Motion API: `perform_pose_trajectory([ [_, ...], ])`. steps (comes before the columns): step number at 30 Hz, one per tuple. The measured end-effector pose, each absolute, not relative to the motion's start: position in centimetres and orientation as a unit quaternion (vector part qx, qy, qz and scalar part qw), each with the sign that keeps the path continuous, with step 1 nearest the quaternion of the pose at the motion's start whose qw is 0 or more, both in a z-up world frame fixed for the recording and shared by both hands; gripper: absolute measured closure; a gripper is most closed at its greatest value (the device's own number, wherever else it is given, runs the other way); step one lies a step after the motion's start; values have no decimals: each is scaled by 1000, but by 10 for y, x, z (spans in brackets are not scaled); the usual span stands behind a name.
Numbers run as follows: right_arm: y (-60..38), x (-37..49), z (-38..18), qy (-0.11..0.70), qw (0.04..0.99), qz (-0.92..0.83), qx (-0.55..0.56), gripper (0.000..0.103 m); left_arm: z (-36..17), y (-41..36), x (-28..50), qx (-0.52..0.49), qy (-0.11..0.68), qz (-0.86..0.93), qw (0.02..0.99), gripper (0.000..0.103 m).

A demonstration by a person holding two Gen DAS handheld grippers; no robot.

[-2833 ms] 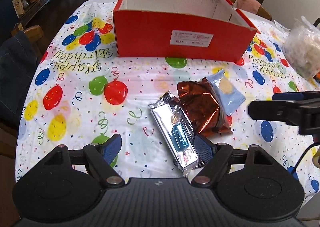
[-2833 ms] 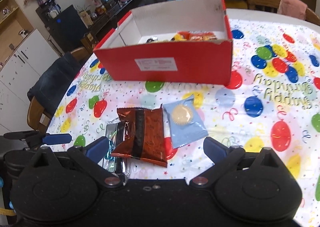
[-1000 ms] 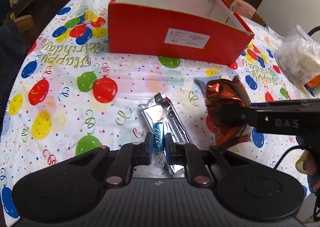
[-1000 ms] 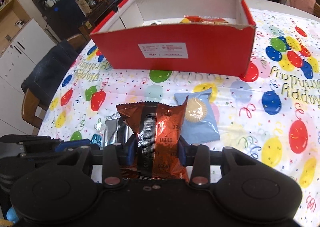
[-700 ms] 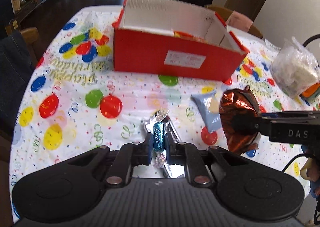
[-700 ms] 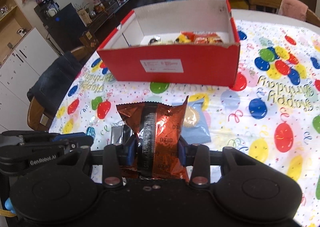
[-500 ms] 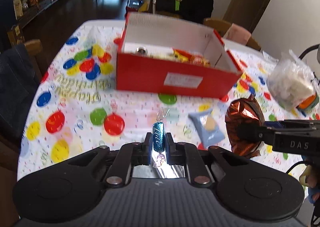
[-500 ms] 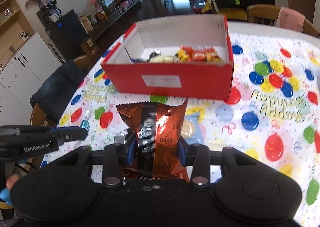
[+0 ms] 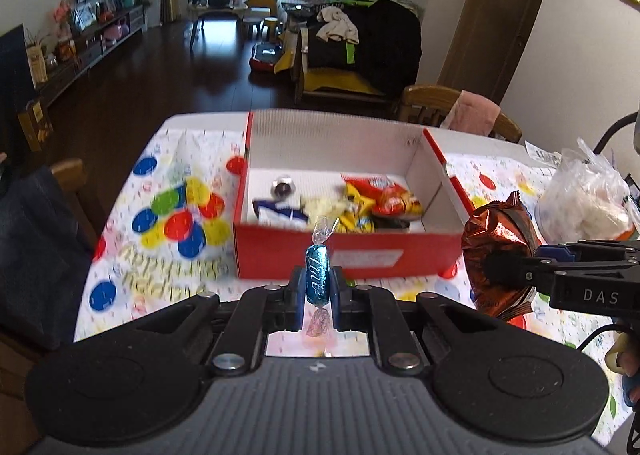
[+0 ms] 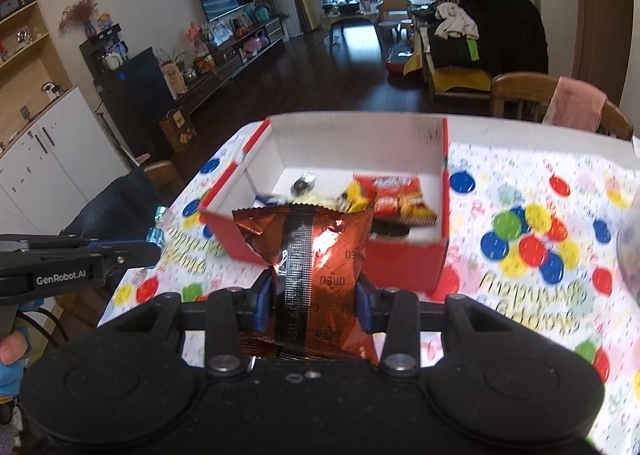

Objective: Organize snacks
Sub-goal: 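Carry both snacks into the red box and open both tools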

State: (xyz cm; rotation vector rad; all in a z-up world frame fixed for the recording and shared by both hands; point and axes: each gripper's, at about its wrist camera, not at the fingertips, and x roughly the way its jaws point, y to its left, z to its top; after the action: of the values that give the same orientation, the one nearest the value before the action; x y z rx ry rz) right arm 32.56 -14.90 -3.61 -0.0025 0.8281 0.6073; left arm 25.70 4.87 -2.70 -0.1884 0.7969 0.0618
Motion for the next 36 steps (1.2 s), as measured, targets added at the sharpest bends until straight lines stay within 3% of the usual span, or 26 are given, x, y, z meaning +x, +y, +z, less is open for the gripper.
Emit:
perform_pose_trajectory([
  [16,-124,419,-36,397,880,261,-17,64,-20,65,346,-72,400,45,913,91],
  [36,-67,506,-92,469,844,257,-30,64,-78,76,444,-50,480,62,873,91],
])
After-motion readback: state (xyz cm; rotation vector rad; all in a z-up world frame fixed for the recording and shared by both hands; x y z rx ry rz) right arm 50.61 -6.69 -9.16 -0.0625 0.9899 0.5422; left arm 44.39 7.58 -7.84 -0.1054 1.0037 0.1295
